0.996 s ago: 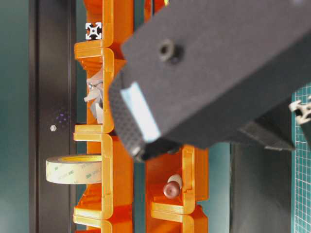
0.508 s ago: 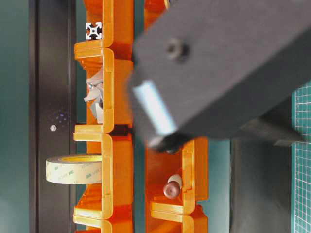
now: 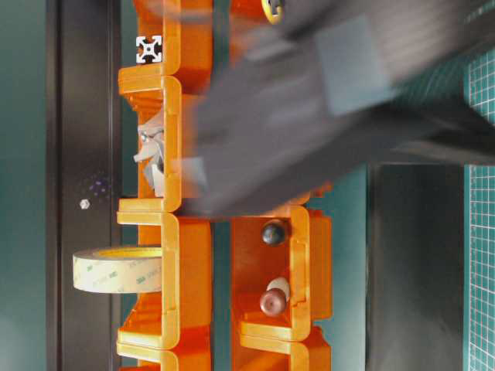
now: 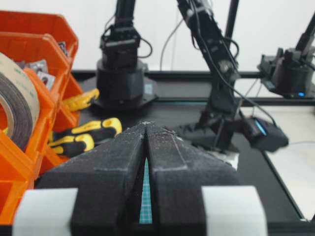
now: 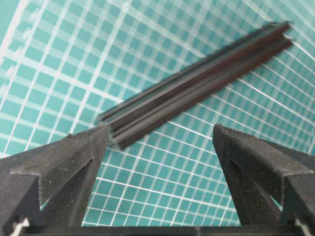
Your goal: Pick frame from container rack with right arm.
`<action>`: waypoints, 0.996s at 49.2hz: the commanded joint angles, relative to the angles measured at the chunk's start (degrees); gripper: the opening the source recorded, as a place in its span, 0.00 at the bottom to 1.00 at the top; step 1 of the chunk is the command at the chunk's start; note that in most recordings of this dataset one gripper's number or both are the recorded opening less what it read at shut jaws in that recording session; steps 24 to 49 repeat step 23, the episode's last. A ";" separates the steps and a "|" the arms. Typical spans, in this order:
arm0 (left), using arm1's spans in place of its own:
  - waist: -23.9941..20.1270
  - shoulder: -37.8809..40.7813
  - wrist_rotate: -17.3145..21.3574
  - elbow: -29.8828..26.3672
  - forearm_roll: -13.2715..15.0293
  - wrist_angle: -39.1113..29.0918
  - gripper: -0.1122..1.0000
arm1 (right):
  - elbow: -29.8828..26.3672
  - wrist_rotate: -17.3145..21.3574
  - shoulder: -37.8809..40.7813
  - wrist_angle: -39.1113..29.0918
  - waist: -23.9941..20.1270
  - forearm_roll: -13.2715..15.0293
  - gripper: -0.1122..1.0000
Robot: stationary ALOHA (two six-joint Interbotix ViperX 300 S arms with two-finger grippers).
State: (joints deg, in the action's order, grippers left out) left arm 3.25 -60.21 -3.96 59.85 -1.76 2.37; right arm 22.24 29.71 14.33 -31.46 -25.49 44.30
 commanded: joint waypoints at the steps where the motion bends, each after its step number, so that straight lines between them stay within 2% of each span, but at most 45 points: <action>1: 0.00 0.09 -0.18 -1.32 -0.09 0.26 0.10 | -0.53 3.69 -5.54 0.44 1.05 -0.09 0.86; 8: 0.00 -0.18 -0.18 -1.41 -0.09 -0.09 0.10 | 0.18 8.26 -11.78 0.00 1.49 -0.09 0.86; 19: 0.00 -0.26 -0.18 -1.32 -0.18 -0.79 0.10 | 1.32 10.02 -19.60 -1.85 0.70 -0.18 0.86; 23: 0.00 -0.26 -0.18 -1.41 -0.09 -0.79 0.10 | 2.20 11.87 -22.06 -1.67 0.44 -0.26 0.86; 49: 0.00 -0.26 -0.18 -1.41 -0.09 -0.79 0.10 | 2.20 11.87 -22.06 -1.67 0.44 -0.26 0.86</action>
